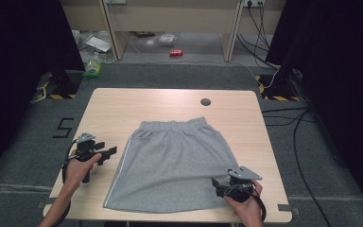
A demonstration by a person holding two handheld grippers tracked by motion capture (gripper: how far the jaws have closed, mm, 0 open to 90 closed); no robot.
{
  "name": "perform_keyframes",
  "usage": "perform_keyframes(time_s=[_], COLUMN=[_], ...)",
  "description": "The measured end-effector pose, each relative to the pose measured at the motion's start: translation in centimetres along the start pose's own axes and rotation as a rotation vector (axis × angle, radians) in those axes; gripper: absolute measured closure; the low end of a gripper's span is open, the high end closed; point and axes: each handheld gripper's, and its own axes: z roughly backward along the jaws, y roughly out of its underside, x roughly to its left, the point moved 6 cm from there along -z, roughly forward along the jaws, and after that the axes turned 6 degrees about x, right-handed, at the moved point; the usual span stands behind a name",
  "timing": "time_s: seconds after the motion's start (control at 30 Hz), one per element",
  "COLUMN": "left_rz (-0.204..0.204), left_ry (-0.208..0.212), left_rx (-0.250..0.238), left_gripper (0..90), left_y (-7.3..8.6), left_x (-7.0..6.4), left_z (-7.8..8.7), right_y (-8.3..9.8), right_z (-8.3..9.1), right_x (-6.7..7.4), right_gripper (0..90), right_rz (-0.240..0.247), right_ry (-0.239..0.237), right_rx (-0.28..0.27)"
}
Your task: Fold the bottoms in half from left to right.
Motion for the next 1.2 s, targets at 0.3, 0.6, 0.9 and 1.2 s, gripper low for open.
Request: perform_keyframes(time_s=[0.3,0.6,0.9,1.2], left_rz=[-0.003,-0.012,-0.008,-0.014], left_ry=[0.006,-0.003,-0.012,-0.029], left_rx=[-0.002,0.023,0.063,0.082], left_gripper=[43.1,51.3,52.8,53.9], left_y=[-2.9,-4.8,-6.1,-7.3], left_x=[-1.0,-1.7,-2.6,-3.2], left_z=[-2.1,-3.6,-5.6,-7.3], right_y=[0.0,0.1,0.0,0.0], right_z=[0.0,-0.1,-0.1,-0.3], right_x=[0.0,0.1,0.2,0.3], right_gripper=[24.9,24.9,25.0,25.0], right_rz=[-0.001,-0.001,0.006,0.011], right_ry=[-0.004,-0.004,-0.009,-0.015], right_rx=[-0.001,0.005,0.005,0.010])
